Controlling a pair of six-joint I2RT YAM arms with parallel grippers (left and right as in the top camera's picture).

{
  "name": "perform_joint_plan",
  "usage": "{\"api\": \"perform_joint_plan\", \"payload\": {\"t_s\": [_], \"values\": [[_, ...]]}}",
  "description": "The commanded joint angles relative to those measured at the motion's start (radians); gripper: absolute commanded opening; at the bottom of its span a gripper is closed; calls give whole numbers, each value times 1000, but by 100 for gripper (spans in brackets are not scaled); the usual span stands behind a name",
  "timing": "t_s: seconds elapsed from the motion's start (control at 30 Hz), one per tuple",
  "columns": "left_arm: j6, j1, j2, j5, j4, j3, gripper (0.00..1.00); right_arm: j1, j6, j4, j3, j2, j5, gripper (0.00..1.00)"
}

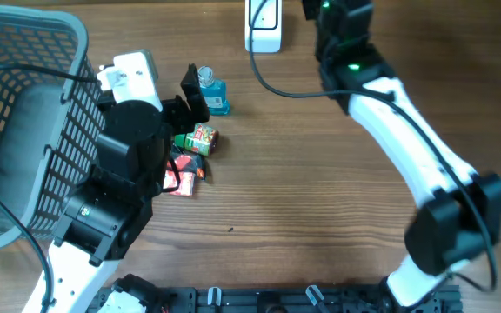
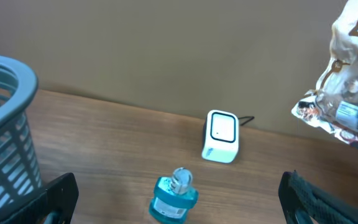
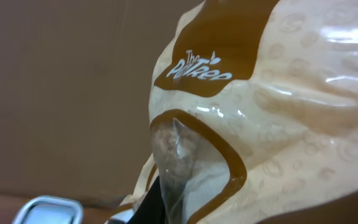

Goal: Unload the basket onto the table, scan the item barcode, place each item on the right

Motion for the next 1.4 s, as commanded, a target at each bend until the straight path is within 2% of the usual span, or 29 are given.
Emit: {"api": "perform_joint_plan", "payload": {"t_s": [0.0,0.13,0.3,0.43,0.53,0.67,1.0,1.17,1.37], "values": [[13,6,1,-120,-34,-3,100,19,-245,183,21,86,51,5],[13,6,1,-176,-77,-3,100,20,-337,407,21,175,-93,5],[13,6,1,-179,-119,-3,100,23,-509,517,21,281,-351,5],[13,6,2,-179,-126,-3,100,23,-655,637,23,380,-467,5],[13,6,2,-189,-138,-3,100,23,-738,643,34,447,-501,5],[13,6,19,-201,-164,-3,100,19,-699,628,54,494,-568,5],[13,6,106,-202,-212,-3,100,28,-710,575,84,542,-678,5],[13,6,142,-204,-224,-3,100,27,-816,573,84,568,-712,5],[13,6,145,-204,-280,-3,100,26,-850,596,85,570,-753,5]]}}
